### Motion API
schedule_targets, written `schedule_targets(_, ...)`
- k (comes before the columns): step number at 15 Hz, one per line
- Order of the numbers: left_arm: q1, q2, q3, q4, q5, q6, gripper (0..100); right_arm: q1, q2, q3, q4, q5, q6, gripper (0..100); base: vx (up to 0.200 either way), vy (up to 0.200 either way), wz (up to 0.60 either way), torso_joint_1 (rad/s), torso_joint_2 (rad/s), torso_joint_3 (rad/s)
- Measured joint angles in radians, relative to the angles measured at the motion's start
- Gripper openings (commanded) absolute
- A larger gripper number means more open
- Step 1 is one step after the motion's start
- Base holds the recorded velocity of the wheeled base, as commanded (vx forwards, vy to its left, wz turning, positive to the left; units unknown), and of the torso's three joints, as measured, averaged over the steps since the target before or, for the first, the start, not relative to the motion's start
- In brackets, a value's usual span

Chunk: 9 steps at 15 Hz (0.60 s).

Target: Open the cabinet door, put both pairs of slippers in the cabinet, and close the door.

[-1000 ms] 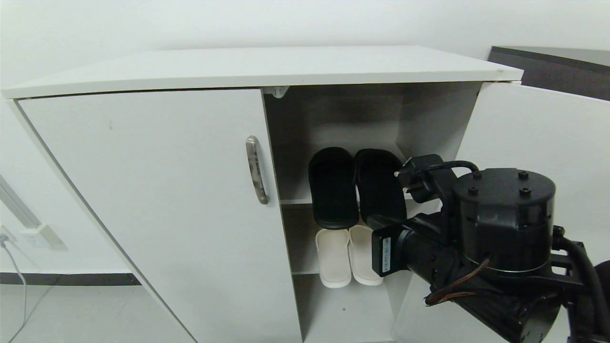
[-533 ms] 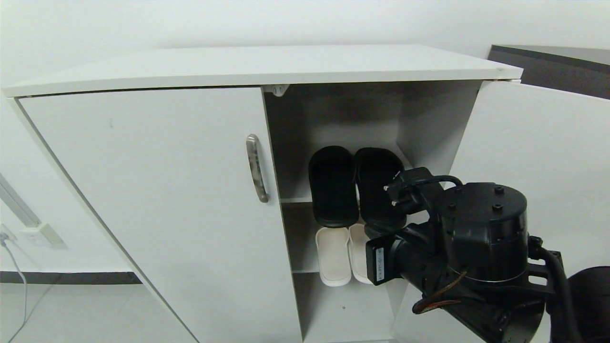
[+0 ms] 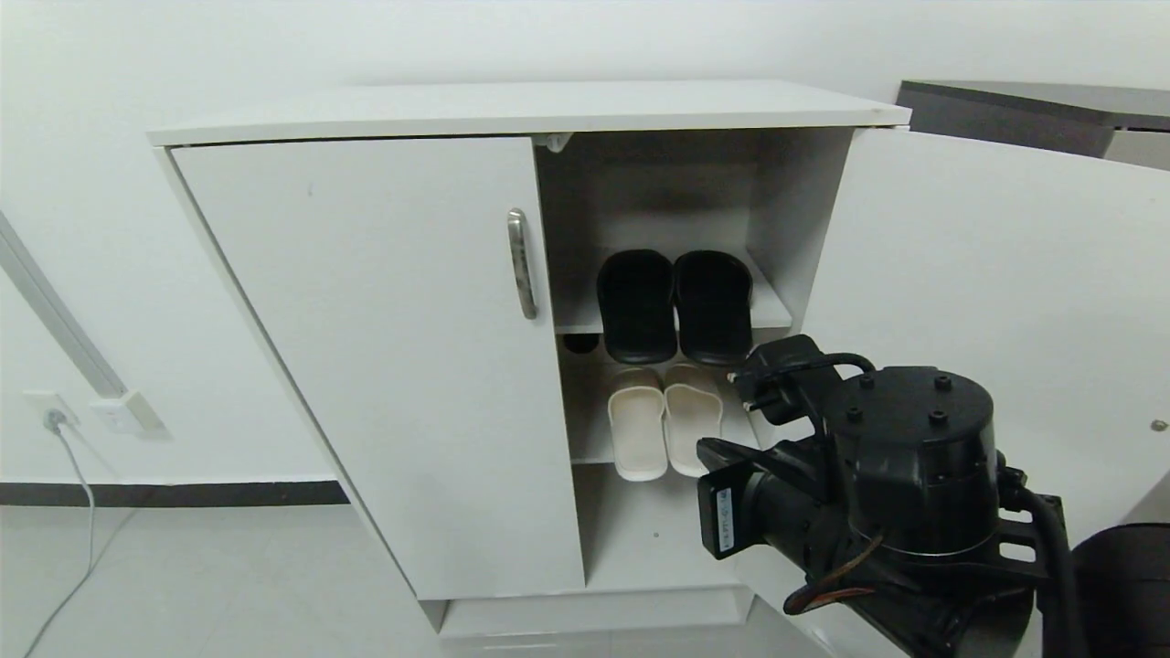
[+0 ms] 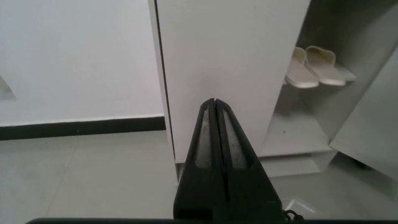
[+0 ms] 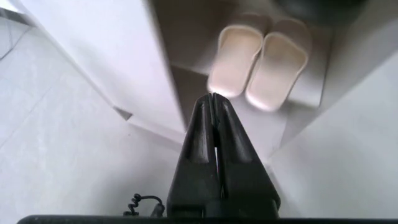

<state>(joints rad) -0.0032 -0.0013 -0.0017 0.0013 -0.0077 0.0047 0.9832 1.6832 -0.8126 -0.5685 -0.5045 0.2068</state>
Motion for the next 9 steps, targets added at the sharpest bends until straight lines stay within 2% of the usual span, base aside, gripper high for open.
schedule_targets(5, 0.0, 0.0, 0.0, 0.0, 0.0, 0.0, 0, -0.002, 0.0, 0.007, 0.0, 0.0, -0.001, 0, -0.2, 0.0, 0.0, 0.001, 0.0, 0.003)
schedule_targets(9, 0.0, 0.0, 0.0, 0.0, 0.0, 0.0, 0, -0.021, 0.001, 0.018, -0.001, 0.0, -0.022, 0, 0.0, 0.0, 0.0, 0.0, 0.0, 0.0)
